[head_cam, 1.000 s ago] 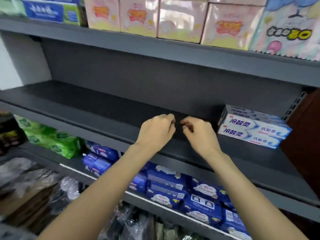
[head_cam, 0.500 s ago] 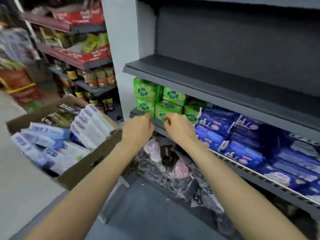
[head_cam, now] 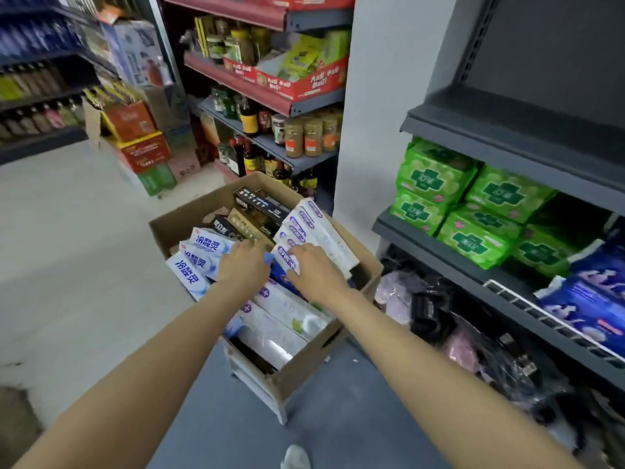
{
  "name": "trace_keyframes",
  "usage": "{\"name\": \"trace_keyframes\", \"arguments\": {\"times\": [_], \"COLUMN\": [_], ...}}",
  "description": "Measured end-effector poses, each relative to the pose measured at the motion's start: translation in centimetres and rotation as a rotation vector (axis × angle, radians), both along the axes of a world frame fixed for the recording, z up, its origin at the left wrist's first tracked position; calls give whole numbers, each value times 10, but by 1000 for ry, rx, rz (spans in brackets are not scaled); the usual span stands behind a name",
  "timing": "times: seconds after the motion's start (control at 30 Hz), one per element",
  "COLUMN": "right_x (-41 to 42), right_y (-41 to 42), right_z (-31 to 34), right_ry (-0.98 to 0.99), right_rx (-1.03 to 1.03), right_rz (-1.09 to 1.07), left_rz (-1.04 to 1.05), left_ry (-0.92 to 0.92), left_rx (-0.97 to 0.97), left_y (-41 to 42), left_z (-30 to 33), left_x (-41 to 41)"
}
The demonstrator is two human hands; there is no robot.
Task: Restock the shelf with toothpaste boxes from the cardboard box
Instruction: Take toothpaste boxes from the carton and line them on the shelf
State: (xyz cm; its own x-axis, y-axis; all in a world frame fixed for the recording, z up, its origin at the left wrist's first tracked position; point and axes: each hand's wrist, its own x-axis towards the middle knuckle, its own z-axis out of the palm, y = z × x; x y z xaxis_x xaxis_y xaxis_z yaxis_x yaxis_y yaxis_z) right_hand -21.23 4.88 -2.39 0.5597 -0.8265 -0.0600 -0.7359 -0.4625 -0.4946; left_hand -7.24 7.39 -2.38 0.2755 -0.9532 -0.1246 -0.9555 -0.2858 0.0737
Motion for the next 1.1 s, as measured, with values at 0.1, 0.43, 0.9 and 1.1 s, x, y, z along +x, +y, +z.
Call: {"name": "trace_keyframes", "arguments": {"times": [0.1, 0.43, 0.9, 1.1], "right_x": [46, 136, 102, 75], "right_y": [-19, -54, -28, -14], "right_z": [-19, -38, -42, -18], "right_ry": [9, 286, -136, -681], "right_rx": [72, 183, 348, 444], "right_rz": [60, -100, -642, -968], "left_rz": [-102, -470, -617, -401], "left_ry": [5, -88, 444, 829], "left_rx": [104, 218, 85, -58], "left_y": [-9, -28, -55, -69], "left_z": [-20, -35, -38, -13], "left_x": [59, 161, 193, 176]}}
